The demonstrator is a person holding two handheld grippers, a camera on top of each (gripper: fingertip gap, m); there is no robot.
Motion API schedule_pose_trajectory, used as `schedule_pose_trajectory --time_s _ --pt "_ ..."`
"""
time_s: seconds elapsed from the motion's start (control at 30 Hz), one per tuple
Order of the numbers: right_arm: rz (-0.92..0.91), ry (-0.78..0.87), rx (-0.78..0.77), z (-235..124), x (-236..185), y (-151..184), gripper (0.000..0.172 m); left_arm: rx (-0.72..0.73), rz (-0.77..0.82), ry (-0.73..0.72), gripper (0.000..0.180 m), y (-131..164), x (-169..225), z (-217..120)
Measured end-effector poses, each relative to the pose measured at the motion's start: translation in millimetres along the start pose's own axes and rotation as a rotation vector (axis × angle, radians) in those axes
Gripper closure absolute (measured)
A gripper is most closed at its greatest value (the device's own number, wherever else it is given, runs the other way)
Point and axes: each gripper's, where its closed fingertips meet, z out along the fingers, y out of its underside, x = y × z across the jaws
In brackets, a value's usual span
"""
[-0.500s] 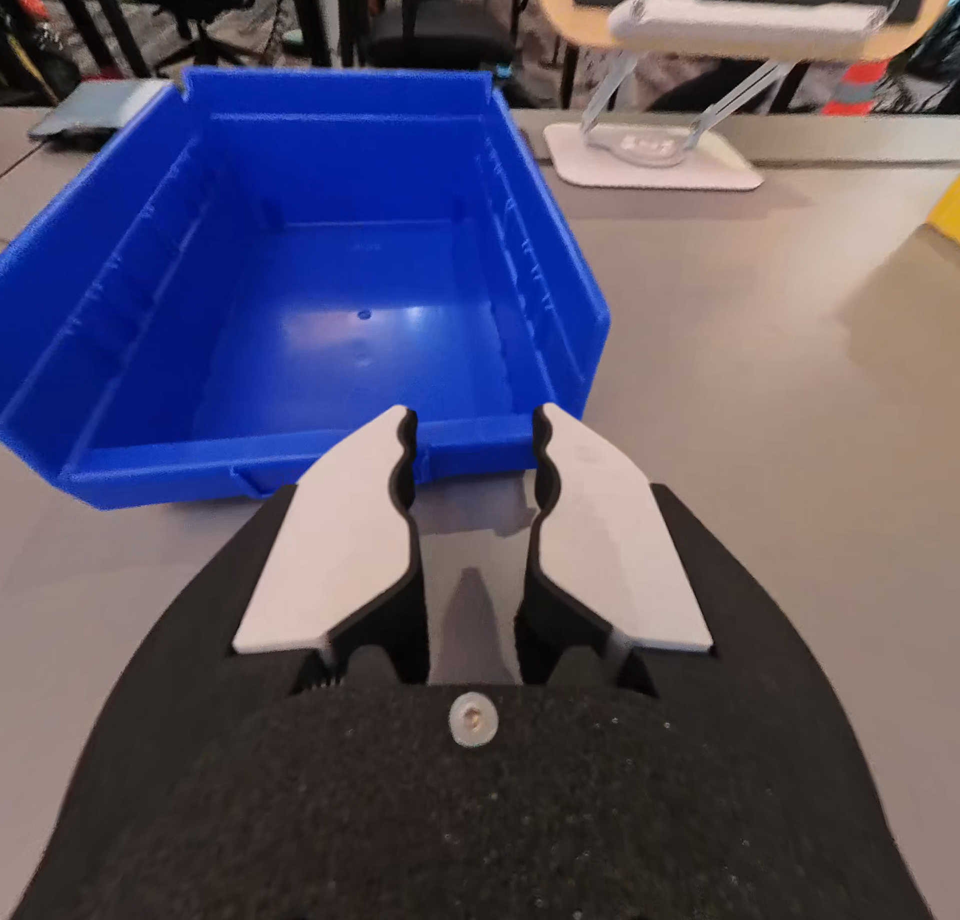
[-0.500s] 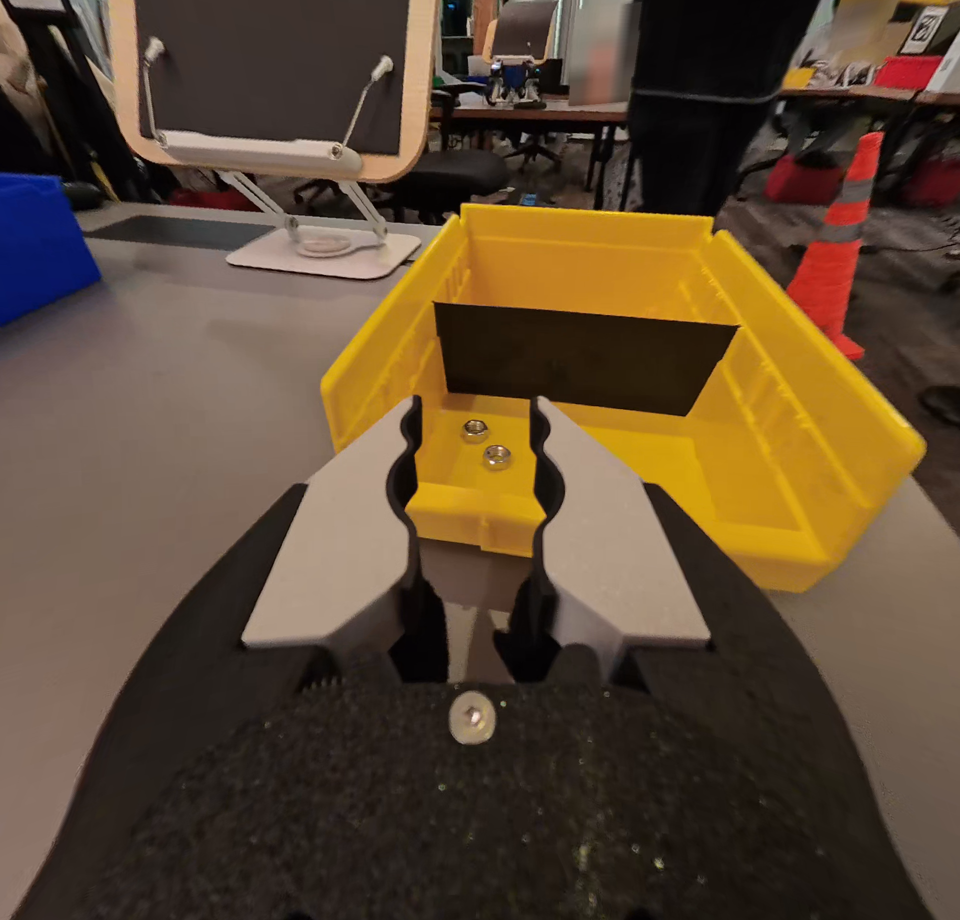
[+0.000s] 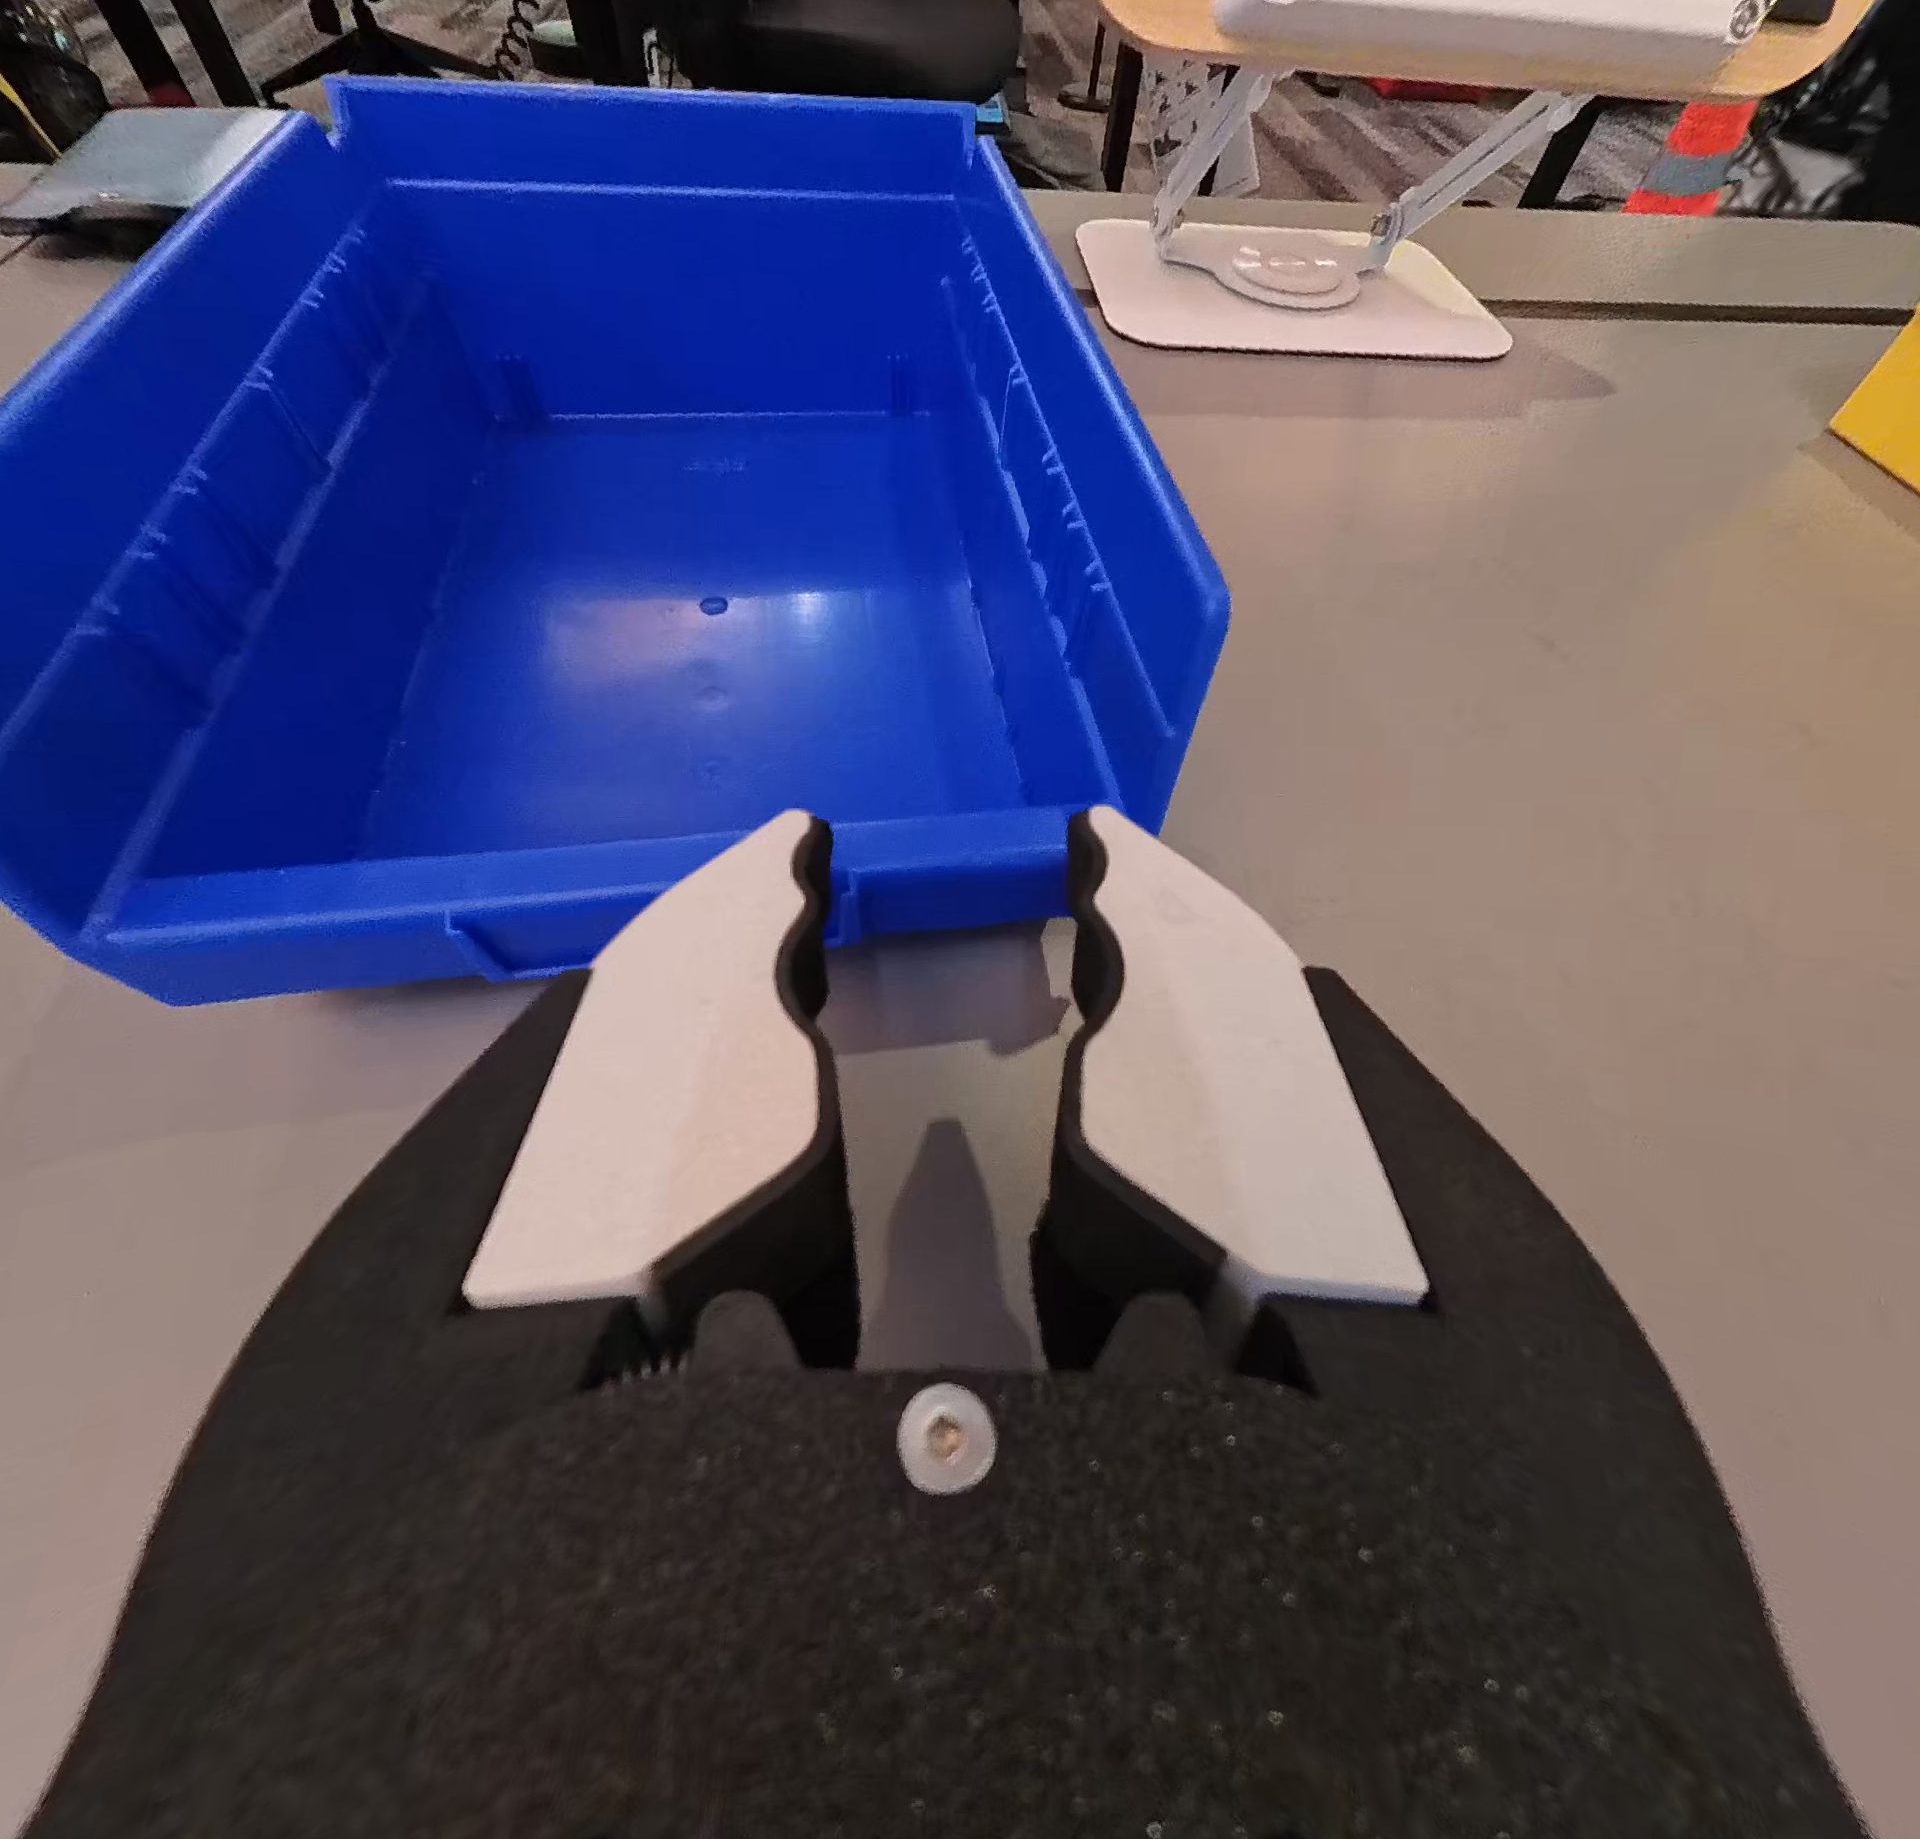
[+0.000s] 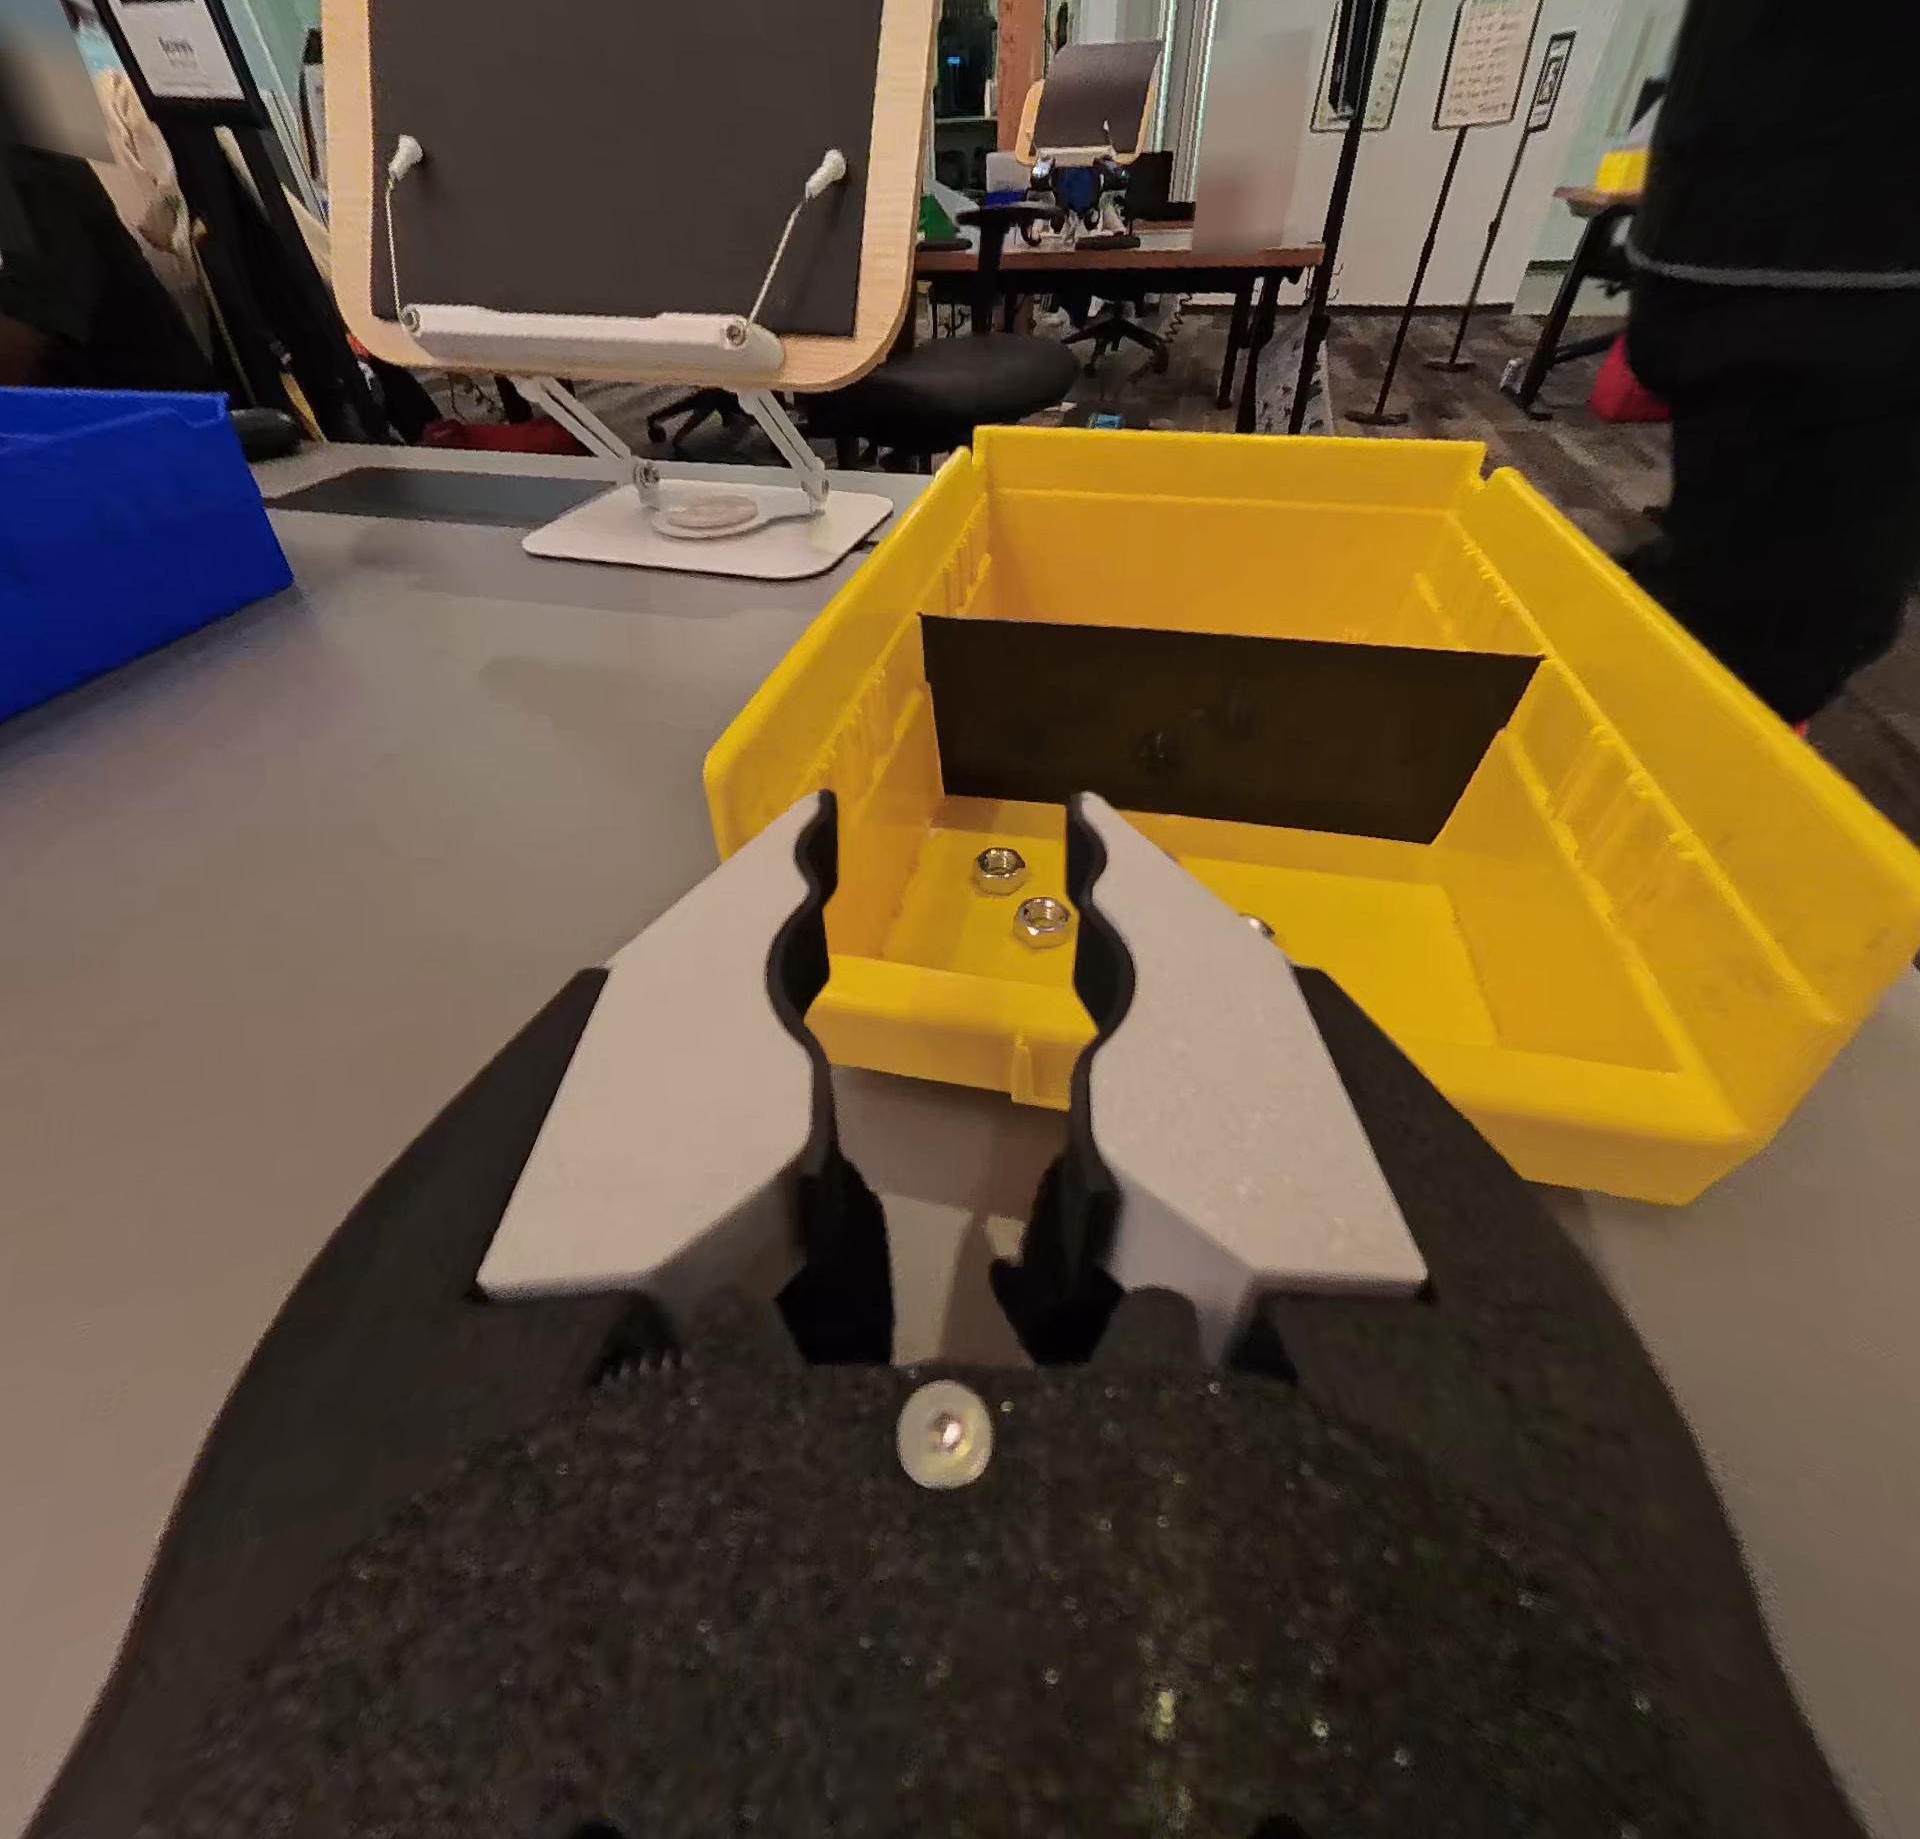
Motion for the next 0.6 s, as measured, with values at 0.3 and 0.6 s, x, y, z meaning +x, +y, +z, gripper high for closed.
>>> schedule_pose_trajectory --time_s 0.3,0.6 --pt "-0.044 -0.149 0.013 6 -73 2 0.095 0.216 0.154 -0.031 0.12 -31 27 -13" --pt "-0.013 -0.128 -0.049 35 -112 11 0.08 0.325 0.351 0.049 0.123 -33 95 -27"
